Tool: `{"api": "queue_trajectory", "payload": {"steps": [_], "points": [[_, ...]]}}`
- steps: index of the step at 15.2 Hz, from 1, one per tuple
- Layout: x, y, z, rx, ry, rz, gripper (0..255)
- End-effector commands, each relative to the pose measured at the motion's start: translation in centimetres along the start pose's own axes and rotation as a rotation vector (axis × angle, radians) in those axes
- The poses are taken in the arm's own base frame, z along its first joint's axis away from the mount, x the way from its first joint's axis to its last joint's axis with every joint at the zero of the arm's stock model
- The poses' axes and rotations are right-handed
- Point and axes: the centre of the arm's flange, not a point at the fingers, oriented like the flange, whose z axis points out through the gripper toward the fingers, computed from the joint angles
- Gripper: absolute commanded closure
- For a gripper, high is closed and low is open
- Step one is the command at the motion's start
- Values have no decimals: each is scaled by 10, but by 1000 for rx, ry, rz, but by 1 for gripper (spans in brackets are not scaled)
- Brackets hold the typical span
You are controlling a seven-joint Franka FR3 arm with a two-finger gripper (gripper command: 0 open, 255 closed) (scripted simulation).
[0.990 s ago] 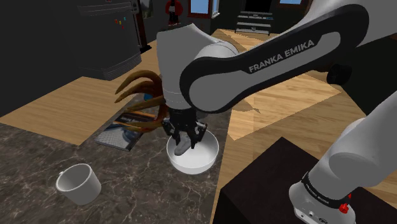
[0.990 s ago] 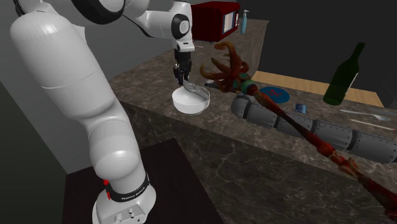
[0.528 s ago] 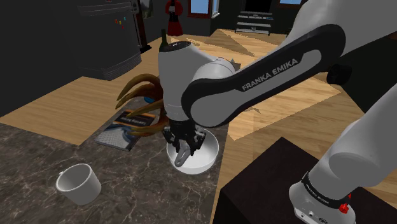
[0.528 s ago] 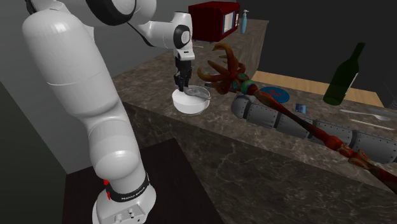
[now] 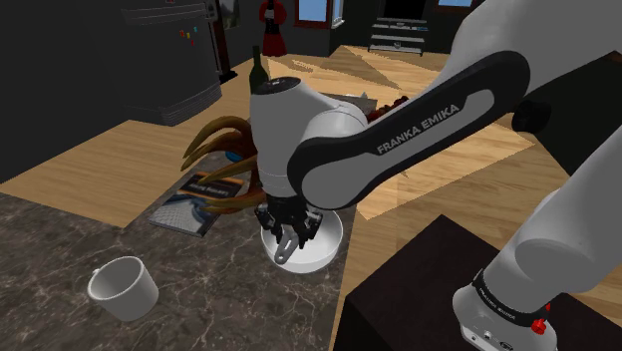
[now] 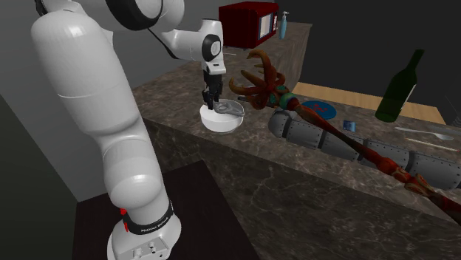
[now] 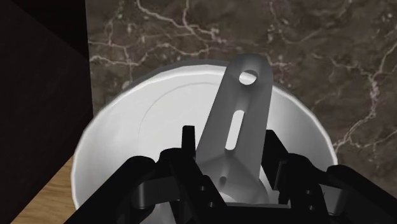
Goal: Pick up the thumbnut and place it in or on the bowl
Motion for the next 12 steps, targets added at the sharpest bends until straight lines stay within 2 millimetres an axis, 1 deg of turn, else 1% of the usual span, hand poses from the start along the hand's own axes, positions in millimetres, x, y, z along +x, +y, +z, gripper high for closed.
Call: {"api": "queue_trajectory", "payload": {"steps": [1, 2, 3, 8, 11, 12], "points": [[1, 0, 2, -3, -1, 1, 255], [1, 0, 2, -3, -1, 1, 255], [0, 0, 2, -3, -1, 1, 0], [1, 0, 2, -3, -1, 1, 0], [1, 0, -38, -3, -1, 1, 0], [1, 0, -48, -3, -1, 1, 0]]}}
